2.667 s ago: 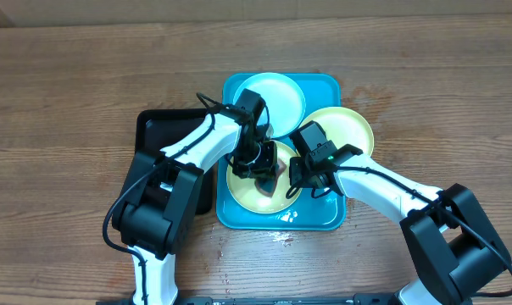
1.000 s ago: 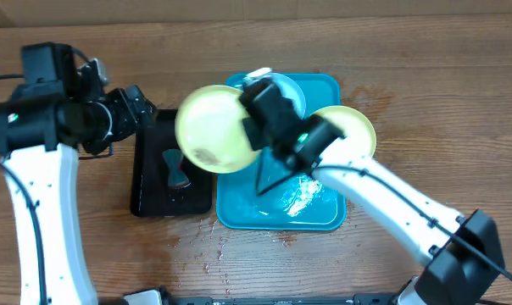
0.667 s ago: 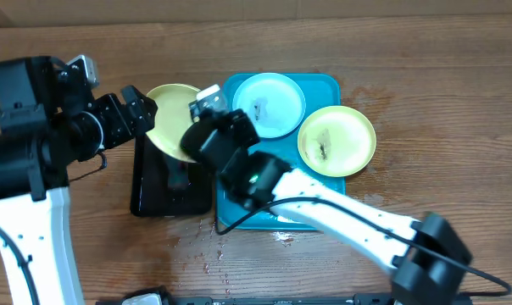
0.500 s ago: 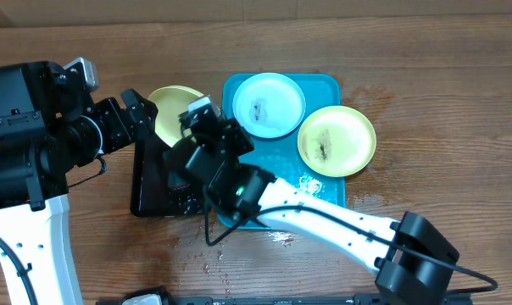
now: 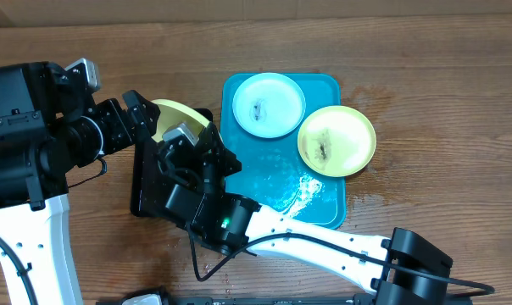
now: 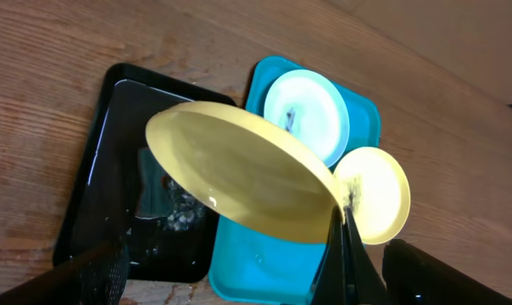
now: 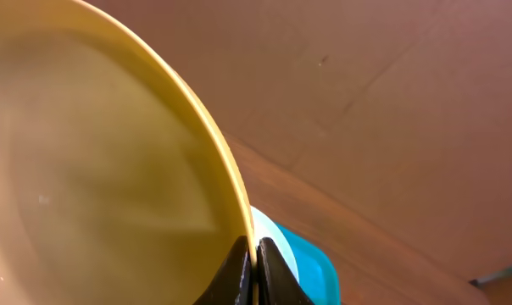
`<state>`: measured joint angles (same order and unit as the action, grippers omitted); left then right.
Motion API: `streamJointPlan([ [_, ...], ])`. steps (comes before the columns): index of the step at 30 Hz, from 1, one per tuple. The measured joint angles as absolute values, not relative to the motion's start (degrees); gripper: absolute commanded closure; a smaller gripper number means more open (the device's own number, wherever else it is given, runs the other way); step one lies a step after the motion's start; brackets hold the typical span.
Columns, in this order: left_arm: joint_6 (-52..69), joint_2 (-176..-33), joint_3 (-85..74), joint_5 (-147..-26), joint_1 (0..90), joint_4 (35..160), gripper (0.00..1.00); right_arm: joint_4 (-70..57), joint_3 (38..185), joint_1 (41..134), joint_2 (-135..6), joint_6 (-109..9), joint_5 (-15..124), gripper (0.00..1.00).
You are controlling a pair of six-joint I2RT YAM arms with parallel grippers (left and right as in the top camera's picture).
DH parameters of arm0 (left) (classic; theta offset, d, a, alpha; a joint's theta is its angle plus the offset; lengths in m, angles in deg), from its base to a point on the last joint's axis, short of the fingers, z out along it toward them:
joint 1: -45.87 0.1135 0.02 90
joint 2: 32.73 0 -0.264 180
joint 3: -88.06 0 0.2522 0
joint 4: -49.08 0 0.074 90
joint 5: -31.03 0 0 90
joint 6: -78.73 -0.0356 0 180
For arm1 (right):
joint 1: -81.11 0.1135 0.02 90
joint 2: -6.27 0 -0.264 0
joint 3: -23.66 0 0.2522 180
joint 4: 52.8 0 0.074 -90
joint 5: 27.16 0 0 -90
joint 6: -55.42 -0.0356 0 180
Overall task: Clean dirty plates on tray and stack at the side
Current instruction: 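Lift the yellow plate with the right gripper and place it right of tray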
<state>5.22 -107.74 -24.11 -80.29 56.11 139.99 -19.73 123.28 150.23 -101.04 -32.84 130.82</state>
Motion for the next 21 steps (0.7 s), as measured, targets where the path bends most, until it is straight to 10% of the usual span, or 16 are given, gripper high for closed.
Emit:
streamJointPlan([
  [21, 5.2, -107.7, -24.1, -80.4, 56.1, 140.0, 0.04, -18.7, 123.3, 149.7, -101.0, -34.3, 131.3, 0.96],
])
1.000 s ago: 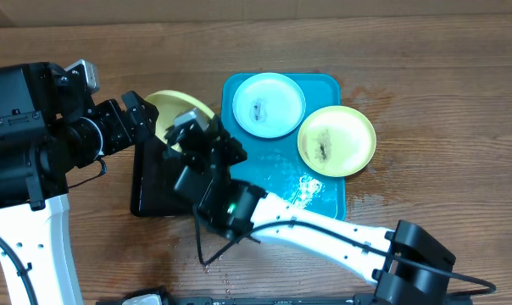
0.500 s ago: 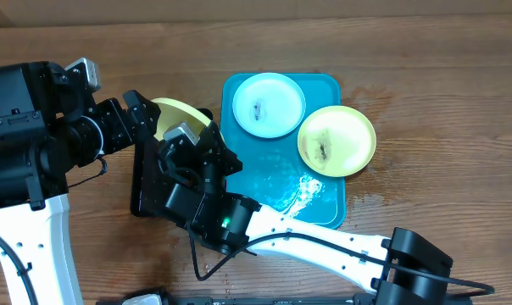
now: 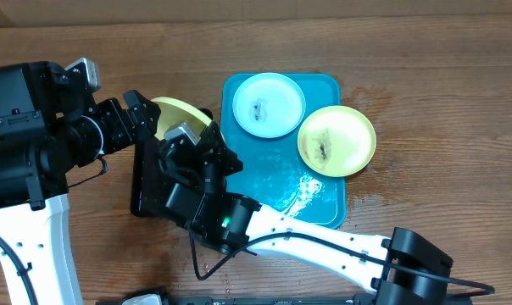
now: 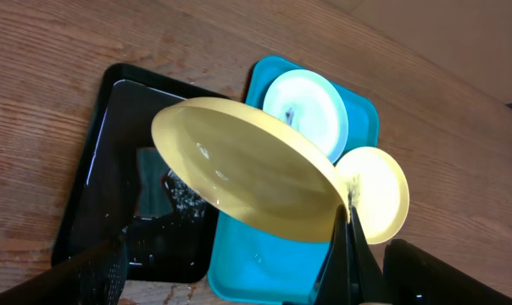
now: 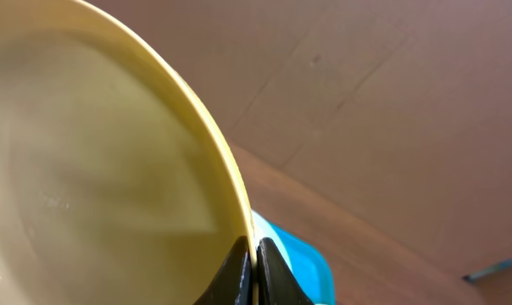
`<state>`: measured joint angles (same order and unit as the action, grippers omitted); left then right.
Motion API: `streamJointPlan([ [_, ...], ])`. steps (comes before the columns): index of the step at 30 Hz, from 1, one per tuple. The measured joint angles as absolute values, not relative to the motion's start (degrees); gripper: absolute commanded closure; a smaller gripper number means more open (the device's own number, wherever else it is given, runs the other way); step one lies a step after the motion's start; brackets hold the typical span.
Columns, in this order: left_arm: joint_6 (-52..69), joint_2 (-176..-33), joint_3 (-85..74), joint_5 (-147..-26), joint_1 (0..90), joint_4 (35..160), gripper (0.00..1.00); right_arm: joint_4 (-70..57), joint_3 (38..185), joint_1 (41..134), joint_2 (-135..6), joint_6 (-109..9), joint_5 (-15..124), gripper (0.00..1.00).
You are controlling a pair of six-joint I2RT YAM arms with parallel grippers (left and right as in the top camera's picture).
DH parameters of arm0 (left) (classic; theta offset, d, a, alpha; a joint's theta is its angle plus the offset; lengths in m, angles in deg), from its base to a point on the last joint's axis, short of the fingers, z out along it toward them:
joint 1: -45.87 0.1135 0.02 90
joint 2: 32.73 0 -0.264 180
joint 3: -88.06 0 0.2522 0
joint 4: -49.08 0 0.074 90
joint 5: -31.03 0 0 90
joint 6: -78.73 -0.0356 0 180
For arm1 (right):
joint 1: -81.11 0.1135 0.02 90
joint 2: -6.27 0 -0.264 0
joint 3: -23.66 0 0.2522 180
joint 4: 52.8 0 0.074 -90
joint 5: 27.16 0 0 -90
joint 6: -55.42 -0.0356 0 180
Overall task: Clean dirty plates on tray and stack at the side
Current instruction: 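Lift the yellow plate with the right gripper and place it right of tray, then release the plate and move the right gripper to the other yellow plate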
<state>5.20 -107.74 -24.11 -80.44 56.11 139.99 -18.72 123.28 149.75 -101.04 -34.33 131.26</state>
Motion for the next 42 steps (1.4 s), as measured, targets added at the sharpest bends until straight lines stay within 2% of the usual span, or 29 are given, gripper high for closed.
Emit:
streamJointPlan([
  [4, 5.2, -107.7, -24.1, -80.4, 56.1, 139.8, 0.04, -11.4, 123.3, 145.7, -101.0, -41.8, 122.5, 0.96],
  [7, 5.2, -107.7, -24.1, -80.4, 56.1, 139.5, 0.04, -7.0, 123.4, 138.7, -101.0, -48.4, 108.6, 0.96],
  [14, 5.2, -107.7, -24.1, -80.2, 56.1, 139.2, 0.04, 3.6, 127.9, 117.1, -99.6, -55.0, 68.3, 0.96],
  [18, 5.2, -107.7, -24.1, -80.0, 56.1, 139.3, 0.04, 10.3, 130.2, 102.4, -93.2, -57.9, 55.8, 0.96],
  [24, 5.2, -107.7, -24.1, -79.9, 56.1, 139.3, 0.04, 21.6, 132.2, 75.4, -87.2, -60.1, 52.4, 0.96],
  [31, 5.2, -107.7, -24.1, -79.8, 56.1, 139.3, 0.04, 23.6, 124.0, 55.7, -92.0, -60.9, 56.7, 0.96],
  [35, 5.2, -107.7, -24.1, -79.8, 56.1, 139.3, 0.04, 19.5, 114.8, 51.7, -95.4, -61.4, 57.8, 0.96],
  [40, 5.2, -107.7, -24.1, -79.8, 56.1, 139.3, 0.04, 15.4, 103.9, 54.2, -96.5, -61.6, 58.4, 0.96],
  [41, 5.2, -107.7, -24.1, -79.8, 56.1, 139.3, 0.04, 15.0, 102.7, 55.5, -96.5, -61.6, 58.9, 0.9],
  [42, 5.2, -107.7, -24.1, -79.8, 56.1, 139.3, 0.03, 14.6, 101.8, 56.9, -96.5, -62.0, 59.6, 0.77],
])
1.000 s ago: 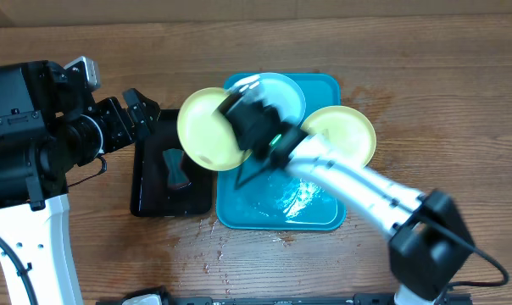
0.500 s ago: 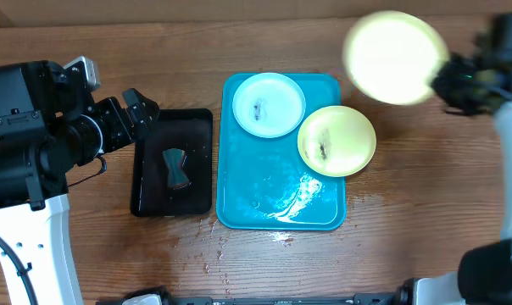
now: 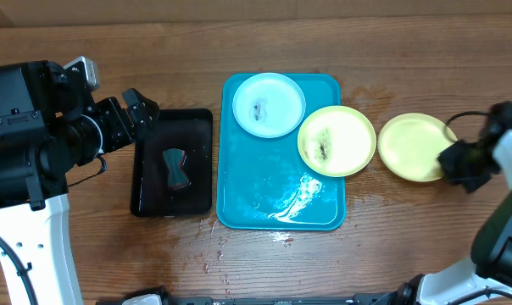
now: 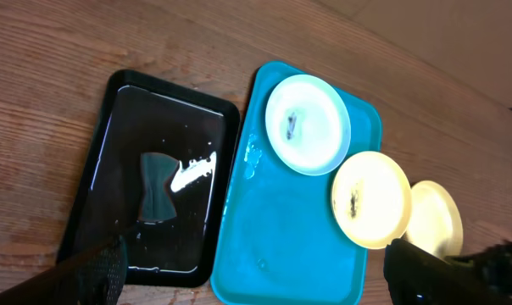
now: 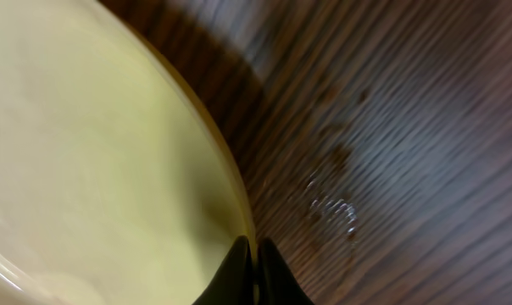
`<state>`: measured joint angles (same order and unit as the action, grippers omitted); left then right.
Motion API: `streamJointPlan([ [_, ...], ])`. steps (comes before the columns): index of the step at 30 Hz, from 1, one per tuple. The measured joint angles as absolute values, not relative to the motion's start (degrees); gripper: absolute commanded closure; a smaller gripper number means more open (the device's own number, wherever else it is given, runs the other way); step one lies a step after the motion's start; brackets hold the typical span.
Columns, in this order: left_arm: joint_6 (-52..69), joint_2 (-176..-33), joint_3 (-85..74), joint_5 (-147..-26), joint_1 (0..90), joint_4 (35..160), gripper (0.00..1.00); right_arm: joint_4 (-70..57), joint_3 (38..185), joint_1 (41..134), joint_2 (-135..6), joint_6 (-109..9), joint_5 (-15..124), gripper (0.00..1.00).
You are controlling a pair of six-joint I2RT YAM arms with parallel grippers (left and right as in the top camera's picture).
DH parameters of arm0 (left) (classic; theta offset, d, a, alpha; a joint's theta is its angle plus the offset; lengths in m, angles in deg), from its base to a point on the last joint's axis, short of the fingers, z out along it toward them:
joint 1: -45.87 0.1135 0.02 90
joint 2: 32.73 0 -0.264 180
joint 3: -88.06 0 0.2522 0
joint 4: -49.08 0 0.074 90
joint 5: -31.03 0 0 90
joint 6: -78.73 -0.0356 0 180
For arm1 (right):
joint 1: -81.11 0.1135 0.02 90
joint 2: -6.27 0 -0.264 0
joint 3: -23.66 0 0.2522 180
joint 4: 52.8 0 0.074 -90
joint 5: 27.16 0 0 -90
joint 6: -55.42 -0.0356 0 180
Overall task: Clean dirty plates on tray and stack at the side
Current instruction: 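Release the plate and move the right gripper to the other yellow plate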
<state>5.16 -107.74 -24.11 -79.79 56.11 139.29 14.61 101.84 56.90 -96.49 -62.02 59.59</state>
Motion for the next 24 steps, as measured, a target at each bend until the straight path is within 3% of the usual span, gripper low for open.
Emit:
streamJointPlan([
  [2, 5.2, -107.7, -24.1, -79.8, 56.1, 139.3, 0.02, 14.9, 101.2, 59.9, -96.5, -62.6, 61.6, 0.66],
  [7, 5.0, -107.7, -24.1, -79.8, 56.1, 139.6, 0.0, 14.4, 102.0, 64.2, -94.3, -59.0, 61.2, 0.57],
  [11, 4.5, -107.7, -24.1, -79.8, 56.0, 141.0, 0.0, 12.5, 103.5, 67.5, -89.1, -52.3, 55.4, 0.34],
  [19, 0.0, -107.7, -24.1, -79.7, 54.1, 144.2, 0.0, 4.2, 103.9, 77.5, -87.4, -45.0, 50.6, 0.32],
  [23, -1.0, -107.7, -24.1, -79.7, 54.1, 144.6, 0.01, -0.8, 101.9, 79.8, -90.7, -44.4, 50.8, 0.43],
  [24, -1.1, -107.7, -24.1, -79.7, 54.1, 144.6, 0.01, -1.0, 101.6, 80.2, -91.7, -44.4, 51.3, 0.57],
])
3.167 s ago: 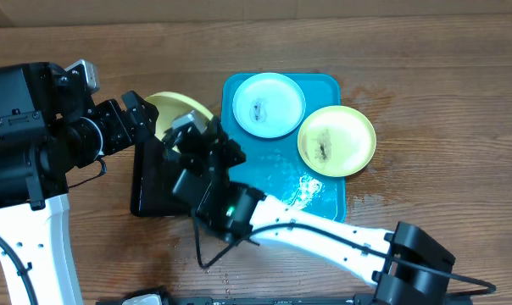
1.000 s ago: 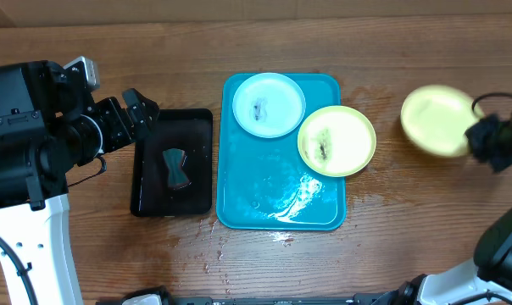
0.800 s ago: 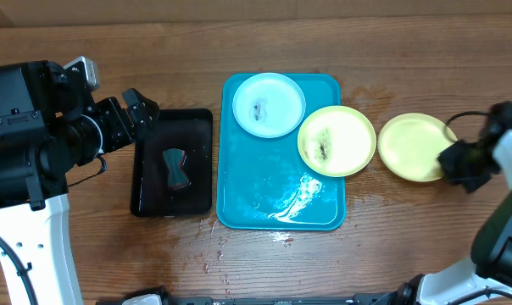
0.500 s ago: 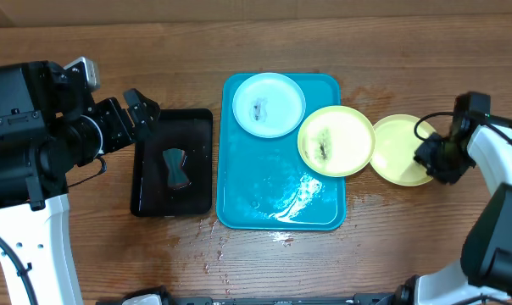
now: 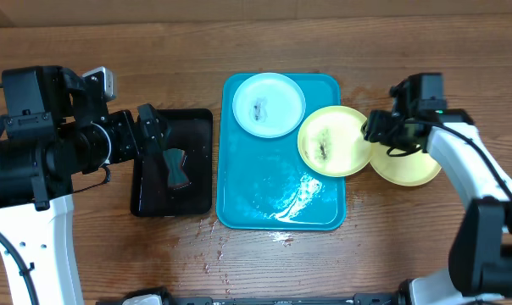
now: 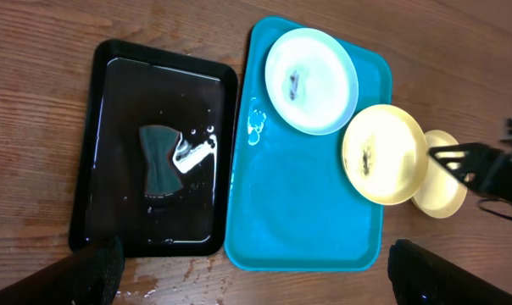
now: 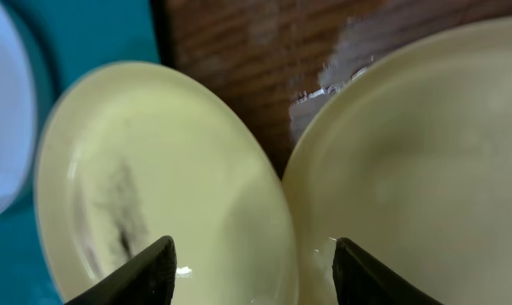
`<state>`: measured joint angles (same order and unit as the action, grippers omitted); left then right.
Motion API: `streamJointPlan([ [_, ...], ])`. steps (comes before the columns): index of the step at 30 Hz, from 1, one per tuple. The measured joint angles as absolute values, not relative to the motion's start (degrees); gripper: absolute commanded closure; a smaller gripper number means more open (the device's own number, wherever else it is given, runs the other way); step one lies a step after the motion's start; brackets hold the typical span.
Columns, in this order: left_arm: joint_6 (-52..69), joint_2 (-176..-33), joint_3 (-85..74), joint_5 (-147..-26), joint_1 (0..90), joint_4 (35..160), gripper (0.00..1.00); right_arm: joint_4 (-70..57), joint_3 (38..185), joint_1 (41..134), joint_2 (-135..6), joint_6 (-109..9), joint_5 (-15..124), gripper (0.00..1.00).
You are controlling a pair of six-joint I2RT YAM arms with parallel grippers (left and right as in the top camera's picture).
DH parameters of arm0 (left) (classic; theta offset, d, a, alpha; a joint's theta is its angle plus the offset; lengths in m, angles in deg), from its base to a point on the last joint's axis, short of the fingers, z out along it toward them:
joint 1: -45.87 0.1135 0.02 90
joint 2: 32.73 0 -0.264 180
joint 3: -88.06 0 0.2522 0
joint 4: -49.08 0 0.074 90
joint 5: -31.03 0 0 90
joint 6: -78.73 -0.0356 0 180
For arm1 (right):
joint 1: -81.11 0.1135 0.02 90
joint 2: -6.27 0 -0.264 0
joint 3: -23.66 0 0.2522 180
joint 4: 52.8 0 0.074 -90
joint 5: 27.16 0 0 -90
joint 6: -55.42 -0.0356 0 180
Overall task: Clean dirty plates on tray and stack at the side
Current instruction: 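Release the plate and move the right gripper to the other yellow plate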
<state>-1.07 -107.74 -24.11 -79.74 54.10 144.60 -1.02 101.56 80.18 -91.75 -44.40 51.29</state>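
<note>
A teal tray (image 5: 273,199) holds a pale blue plate (image 5: 269,104) with a dark smear. A smeared yellow plate (image 5: 334,141) overhangs the tray's right edge. A clean yellow plate (image 5: 409,168) lies on the table to its right, partly tucked under that rim. My right gripper (image 5: 376,129) is open, and its fingers straddle the dirty yellow plate's (image 7: 154,195) right rim beside the clean plate (image 7: 409,152). My left gripper (image 6: 256,275) hangs open high above the black tray (image 6: 112,93), holding nothing.
The black tray (image 5: 146,199) left of the teal one holds water and a dark sponge (image 5: 176,168). Water is smeared on the teal tray (image 6: 307,220) and on the wood in front of it. The left arm's body fills the table's left side.
My right gripper has let go of the clean yellow plate on the table. It now stands open, further left, at the dirty yellow plate's right rim. My left gripper has shifted slightly right over the black tray.
At the two oldest moments my right gripper held a yellow plate tilted over the black tray, wet. Then the plate lay on the table right of the teal tray, still gripped by its rim. Now it lies released there, and the gripper is at the dirty yellow plate.
</note>
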Motion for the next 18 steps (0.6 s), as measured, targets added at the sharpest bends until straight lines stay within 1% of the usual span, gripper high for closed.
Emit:
streamJointPlan([
  [1, -1.2, -107.7, -24.1, -79.7, 54.1, 144.7, 0.0, -1.0, 101.3, 80.4, -92.9, -44.5, 51.9, 0.82],
  [2, -1.3, -107.7, -24.1, -79.7, 54.1, 144.8, 0.0, -1.0, 101.0, 80.5, -93.9, -44.6, 52.5, 0.94],
  [3, -1.4, -107.7, -24.1, -79.7, 54.1, 145.0, 0.01, -0.8, 100.7, 80.5, -94.8, -45.0, 53.0, 0.96],
  [8, -2.3, -107.7, -24.1, -79.0, 54.1, 145.3, 0.02, 1.9, 100.5, 80.5, -95.0, -46.0, 52.4, 0.96],
  [12, -2.5, -107.9, -24.1, -77.8, 54.1, 145.5, 0.07, 6.7, 100.8, 80.7, -93.1, -46.4, 51.5, 0.96],
  [16, -2.5, -108.9, -24.1, -77.1, 54.1, 145.6, 0.08, 10.7, 101.6, 82.6, -86.3, -47.2, 51.1, 0.96],
  [18, -2.5, -109.8, -23.9, -77.0, 54.1, 145.6, 0.13, 12.5, 102.3, 85.3, -82.5, -47.5, 50.9, 0.96],
])
